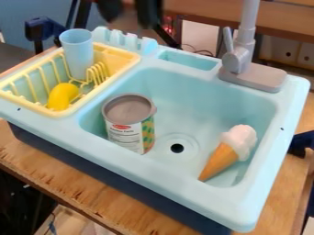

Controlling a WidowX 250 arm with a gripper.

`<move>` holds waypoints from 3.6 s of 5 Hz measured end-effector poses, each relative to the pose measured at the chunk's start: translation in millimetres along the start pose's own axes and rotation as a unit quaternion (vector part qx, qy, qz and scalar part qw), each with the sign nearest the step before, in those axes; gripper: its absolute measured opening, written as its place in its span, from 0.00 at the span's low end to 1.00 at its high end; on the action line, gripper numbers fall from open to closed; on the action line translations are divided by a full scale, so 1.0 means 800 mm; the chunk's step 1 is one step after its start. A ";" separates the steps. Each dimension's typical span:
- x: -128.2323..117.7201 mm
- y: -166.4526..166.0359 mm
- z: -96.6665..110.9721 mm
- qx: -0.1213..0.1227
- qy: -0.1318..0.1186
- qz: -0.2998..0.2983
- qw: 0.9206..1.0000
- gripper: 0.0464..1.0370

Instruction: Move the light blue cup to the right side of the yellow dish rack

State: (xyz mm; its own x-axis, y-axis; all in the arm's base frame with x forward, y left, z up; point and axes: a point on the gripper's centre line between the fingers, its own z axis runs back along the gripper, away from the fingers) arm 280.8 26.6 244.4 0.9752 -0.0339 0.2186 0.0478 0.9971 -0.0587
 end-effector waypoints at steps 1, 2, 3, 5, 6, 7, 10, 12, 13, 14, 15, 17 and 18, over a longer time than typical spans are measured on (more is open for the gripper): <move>0.009 0.030 0.002 0.032 0.012 -0.003 0.999 0.96; 0.020 0.063 -0.017 0.063 0.049 -0.010 0.997 0.96; 0.021 0.091 -0.034 0.070 0.074 -0.006 0.995 0.96; 0.031 0.136 -0.061 0.068 0.102 0.004 0.992 0.96; 0.036 0.152 -0.075 0.059 0.112 0.007 0.992 0.96; 0.039 0.158 -0.088 0.052 0.126 0.005 0.991 0.96; 0.044 0.160 -0.108 0.042 0.124 -0.003 0.991 0.65; 0.045 0.157 -0.111 0.036 0.120 0.003 0.992 0.13; 0.044 0.155 -0.107 0.037 0.115 0.007 0.993 0.05; 0.048 0.138 -0.061 0.074 0.092 0.012 0.993 0.04; 0.054 0.109 -0.031 0.084 0.060 -0.013 0.995 0.04; 0.042 0.093 -0.046 0.046 0.074 -0.020 0.996 0.04; 0.041 0.089 -0.067 0.024 0.086 -0.028 0.996 0.04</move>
State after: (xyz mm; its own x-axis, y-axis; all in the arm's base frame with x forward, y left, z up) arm 327.6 92.5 195.5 0.9942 -0.0960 0.0493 0.0963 0.9953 -0.0034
